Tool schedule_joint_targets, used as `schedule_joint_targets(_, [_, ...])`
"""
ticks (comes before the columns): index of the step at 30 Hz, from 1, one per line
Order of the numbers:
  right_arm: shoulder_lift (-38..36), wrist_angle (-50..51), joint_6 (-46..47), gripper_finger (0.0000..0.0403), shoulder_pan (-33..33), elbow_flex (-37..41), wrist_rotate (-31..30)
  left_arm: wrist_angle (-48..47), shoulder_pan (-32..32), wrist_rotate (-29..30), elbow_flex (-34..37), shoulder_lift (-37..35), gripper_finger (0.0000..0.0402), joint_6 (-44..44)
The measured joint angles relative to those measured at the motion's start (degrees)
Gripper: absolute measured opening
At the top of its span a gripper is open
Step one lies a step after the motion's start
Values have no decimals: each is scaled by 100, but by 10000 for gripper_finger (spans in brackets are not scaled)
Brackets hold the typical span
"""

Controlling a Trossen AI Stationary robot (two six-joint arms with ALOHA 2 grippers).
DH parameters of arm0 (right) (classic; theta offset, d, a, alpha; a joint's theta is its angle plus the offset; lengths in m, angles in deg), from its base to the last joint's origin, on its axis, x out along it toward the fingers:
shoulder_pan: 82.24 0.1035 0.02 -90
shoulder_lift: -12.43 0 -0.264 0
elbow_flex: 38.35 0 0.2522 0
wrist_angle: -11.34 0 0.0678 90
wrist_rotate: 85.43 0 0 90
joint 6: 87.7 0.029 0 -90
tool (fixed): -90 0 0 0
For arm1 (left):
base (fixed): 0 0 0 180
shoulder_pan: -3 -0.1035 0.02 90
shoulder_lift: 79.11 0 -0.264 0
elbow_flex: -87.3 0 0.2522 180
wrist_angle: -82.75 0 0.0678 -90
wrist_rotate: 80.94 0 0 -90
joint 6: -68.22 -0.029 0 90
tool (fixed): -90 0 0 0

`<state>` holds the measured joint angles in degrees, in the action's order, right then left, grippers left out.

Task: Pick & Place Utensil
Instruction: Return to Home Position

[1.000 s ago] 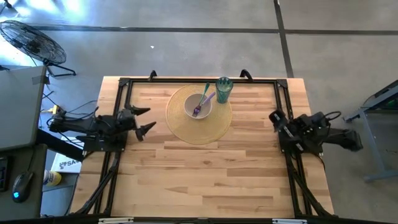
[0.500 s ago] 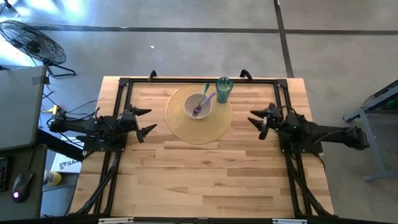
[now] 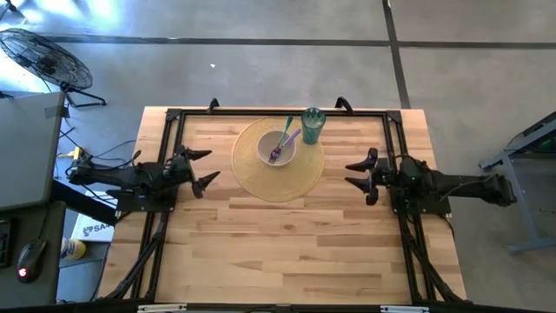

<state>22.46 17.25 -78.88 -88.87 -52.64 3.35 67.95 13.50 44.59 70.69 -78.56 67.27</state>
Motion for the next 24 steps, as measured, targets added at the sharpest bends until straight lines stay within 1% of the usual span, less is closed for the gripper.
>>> schedule_joint_targets(3, [2,56,7,197,0,0,3,352,0,-188,125,114,378,-206])
schedule_joint_targets(11, [2,33,9,197,0,0,12,351,0,-173,131,289,378,-183])
schedule_joint_targets(24, [2,33,11,197,0,2,16,340,0,-169,138,302,378,-179])
